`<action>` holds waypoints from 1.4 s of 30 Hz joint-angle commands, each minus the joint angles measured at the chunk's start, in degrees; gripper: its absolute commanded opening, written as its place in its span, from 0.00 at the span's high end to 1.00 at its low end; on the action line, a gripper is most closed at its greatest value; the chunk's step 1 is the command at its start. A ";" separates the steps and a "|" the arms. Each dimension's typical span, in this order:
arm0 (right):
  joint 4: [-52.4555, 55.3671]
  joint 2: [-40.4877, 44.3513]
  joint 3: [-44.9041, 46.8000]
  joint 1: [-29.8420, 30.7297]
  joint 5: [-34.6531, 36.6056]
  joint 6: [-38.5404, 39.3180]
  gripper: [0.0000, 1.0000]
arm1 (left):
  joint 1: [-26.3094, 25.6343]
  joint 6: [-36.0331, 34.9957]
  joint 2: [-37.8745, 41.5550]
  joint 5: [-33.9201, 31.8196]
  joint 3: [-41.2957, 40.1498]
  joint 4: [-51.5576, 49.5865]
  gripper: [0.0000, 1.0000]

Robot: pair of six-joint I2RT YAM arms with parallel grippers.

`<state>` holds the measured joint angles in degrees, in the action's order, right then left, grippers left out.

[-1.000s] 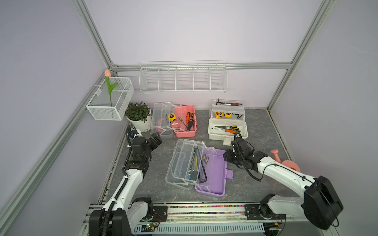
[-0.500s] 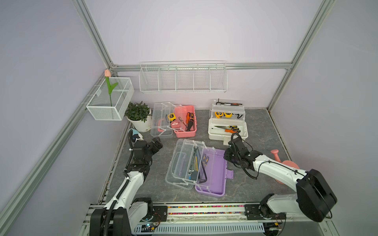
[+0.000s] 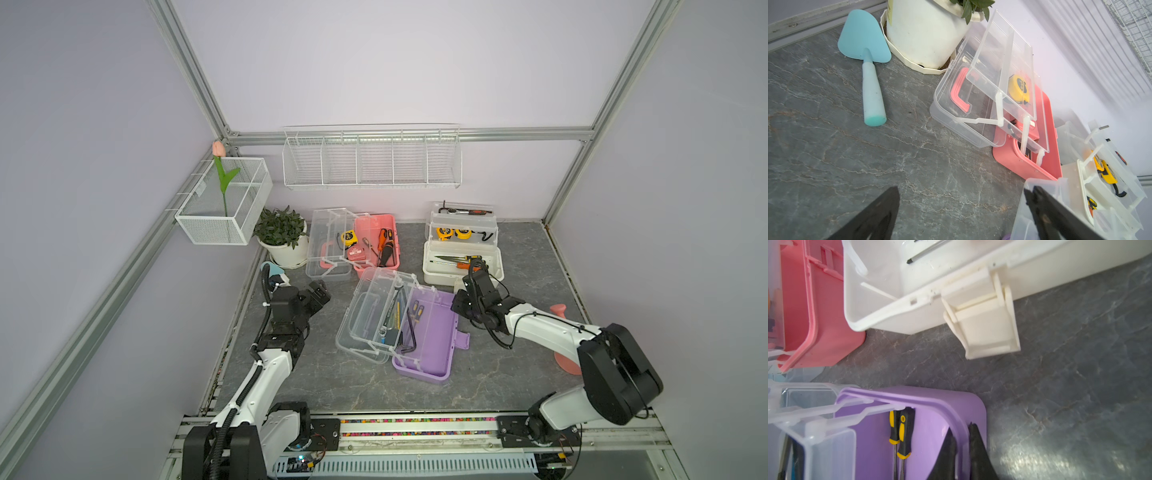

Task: Close toolboxes
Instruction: Move the toolbox to the center of the board, then adjust the toolbox at the center of the board.

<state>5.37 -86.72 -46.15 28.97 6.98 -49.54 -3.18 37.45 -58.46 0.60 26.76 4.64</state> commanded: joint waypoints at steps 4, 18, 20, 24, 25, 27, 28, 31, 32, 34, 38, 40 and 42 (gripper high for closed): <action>-2.89 -2.62 -3.05 -3.14 -2.16 3.75 0.88 | 1.49 3.38 -1.17 5.70 -2.05 4.38 0.00; 2.03 0.01 -6.98 -4.11 -10.74 11.78 0.69 | 2.39 10.36 3.72 24.33 -11.19 9.09 0.11; 1.33 0.06 -6.39 -4.15 -12.57 11.94 0.69 | 2.38 11.93 1.65 26.45 -12.60 13.05 0.10; 1.31 -0.57 -5.12 -4.15 -12.65 12.09 0.70 | 2.38 13.44 -2.53 29.80 -13.32 19.96 0.07; 1.38 -0.65 -4.85 -4.11 -12.49 12.04 0.70 | 2.35 13.44 -3.16 30.10 -13.37 20.63 0.06; 2.36 -0.86 -4.61 -4.18 -11.33 12.15 0.72 | 2.39 13.36 -4.36 30.54 -13.32 22.19 0.04; 3.19 -0.97 -4.57 -4.19 -10.60 12.31 0.73 | 2.39 13.35 -4.99 30.82 -13.31 22.92 0.03; 4.87 -1.15 -4.56 -4.52 -9.19 12.78 0.77 | 2.26 14.01 -7.31 32.19 -13.47 25.73 0.01; 4.88 -1.19 -3.77 -4.66 -9.01 12.75 0.78 | 2.24 14.32 -7.98 32.62 -13.68 26.77 0.01; 4.57 -1.38 -2.07 -4.88 -8.95 12.73 0.79 | 2.14 14.89 -9.17 33.06 -14.08 28.50 0.00; 4.10 -2.53 -0.79 -5.48 -8.98 12.41 0.80 | 1.74 15.59 -10.40 33.96 -14.55 30.96 0.01; 3.80 -3.03 -0.23 -5.76 -9.15 12.29 0.81 | 1.15 15.77 -10.45 34.25 -14.47 31.54 0.00; 2.96 -3.11 0.33 -6.02 -9.60 12.10 0.81 | 0.26 15.81 -10.25 34.44 -14.21 31.58 0.01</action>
<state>6.46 -88.29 -48.27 23.97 -3.40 -37.32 -2.00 51.94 -68.62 33.58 12.80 33.06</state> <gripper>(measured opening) 0.188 0.995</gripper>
